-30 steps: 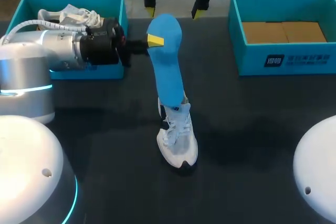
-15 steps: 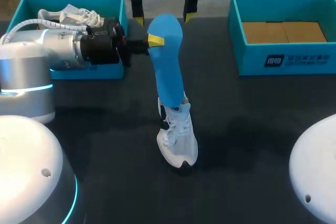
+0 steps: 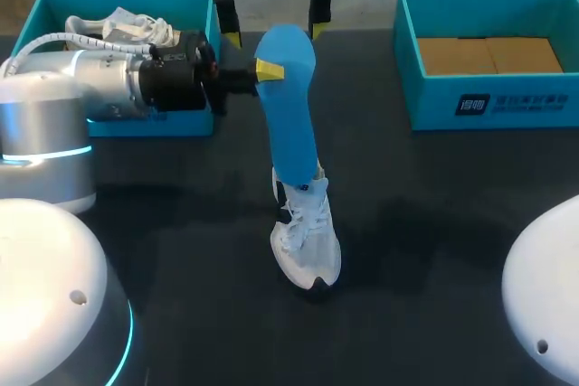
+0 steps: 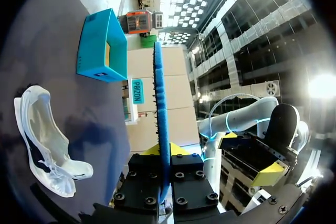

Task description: Take the shoe out of the shoebox, open the shoe tongue, remove and reinsert the insole, then place the shoe into the shoebox

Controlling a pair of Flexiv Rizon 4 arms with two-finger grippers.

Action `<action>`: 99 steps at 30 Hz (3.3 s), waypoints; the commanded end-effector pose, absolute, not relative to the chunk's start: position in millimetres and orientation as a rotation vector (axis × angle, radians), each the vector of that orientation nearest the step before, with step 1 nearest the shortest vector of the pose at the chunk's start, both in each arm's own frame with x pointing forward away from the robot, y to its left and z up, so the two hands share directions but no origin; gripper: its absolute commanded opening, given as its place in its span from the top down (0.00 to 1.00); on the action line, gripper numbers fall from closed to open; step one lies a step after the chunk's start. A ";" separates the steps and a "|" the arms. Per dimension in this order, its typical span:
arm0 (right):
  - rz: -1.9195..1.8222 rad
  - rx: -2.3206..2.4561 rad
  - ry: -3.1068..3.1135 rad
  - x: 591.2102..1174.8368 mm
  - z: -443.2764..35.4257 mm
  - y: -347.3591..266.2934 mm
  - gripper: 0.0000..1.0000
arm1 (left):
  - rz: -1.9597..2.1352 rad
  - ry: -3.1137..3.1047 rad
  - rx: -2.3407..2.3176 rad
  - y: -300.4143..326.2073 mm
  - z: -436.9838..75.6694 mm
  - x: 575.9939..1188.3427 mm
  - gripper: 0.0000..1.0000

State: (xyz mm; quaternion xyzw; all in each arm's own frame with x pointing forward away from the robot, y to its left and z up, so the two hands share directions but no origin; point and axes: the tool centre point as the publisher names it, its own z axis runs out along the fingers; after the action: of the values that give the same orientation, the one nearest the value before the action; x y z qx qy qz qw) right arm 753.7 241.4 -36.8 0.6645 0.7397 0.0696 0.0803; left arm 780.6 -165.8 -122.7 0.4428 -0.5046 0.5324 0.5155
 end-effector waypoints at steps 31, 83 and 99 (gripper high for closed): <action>0.463 2.094 2.195 755.0 -36.6 218.4 0.00 | 1.286 -1.214 1.077 -161.0 -122.2 777.0 1.00; 1.892 2.073 2.547 752.5 -62.6 167.9 0.00 | 1.274 -1.227 1.014 -151.0 -118.9 774.6 1.00; 2.063 2.109 2.526 749.3 -91.3 167.4 0.00 | 1.279 -1.223 0.978 -150.3 -113.4 771.4 1.00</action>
State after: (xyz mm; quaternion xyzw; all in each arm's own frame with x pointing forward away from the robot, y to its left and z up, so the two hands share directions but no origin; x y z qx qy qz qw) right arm 751.1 167.4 -84.2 0.5509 0.6423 0.4390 -0.3019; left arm 771.0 -150.7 -112.7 0.4111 -0.5121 0.5354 0.5311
